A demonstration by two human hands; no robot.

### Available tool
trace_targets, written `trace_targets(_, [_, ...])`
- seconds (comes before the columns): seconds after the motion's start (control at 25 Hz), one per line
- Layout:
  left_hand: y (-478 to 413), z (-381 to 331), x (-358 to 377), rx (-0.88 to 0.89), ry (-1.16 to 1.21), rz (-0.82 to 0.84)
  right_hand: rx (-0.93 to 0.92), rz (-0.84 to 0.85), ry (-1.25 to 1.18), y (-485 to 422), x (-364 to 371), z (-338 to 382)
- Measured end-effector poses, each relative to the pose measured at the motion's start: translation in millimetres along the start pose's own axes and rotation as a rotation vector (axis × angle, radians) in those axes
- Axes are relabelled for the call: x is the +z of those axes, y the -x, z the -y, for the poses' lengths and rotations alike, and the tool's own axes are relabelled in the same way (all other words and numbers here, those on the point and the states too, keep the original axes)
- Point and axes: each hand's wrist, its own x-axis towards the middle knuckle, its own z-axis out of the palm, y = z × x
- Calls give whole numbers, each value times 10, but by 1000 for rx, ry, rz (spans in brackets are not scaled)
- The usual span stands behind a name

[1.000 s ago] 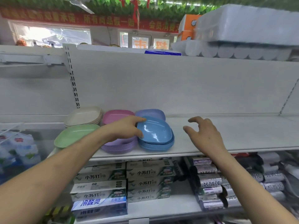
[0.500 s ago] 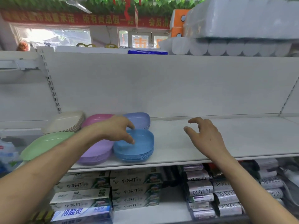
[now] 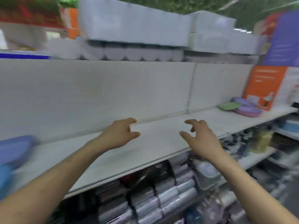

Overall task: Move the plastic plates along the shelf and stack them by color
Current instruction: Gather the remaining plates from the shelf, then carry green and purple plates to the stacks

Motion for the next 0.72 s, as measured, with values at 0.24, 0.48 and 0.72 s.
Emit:
trace_targets(0.24, [-969, -1470, 1361, 236, 79, 121, 123, -50, 85, 87, -1087, -1544])
trace_targets(0.48, [-1811, -2745, 2197, 371, 103, 179, 266, -162, 145, 86, -1906, -2736])
trace_targets(0.72, [-2831, -3526, 3004, 408, 94, 169, 292, -204, 163, -433, -2225, -3727])
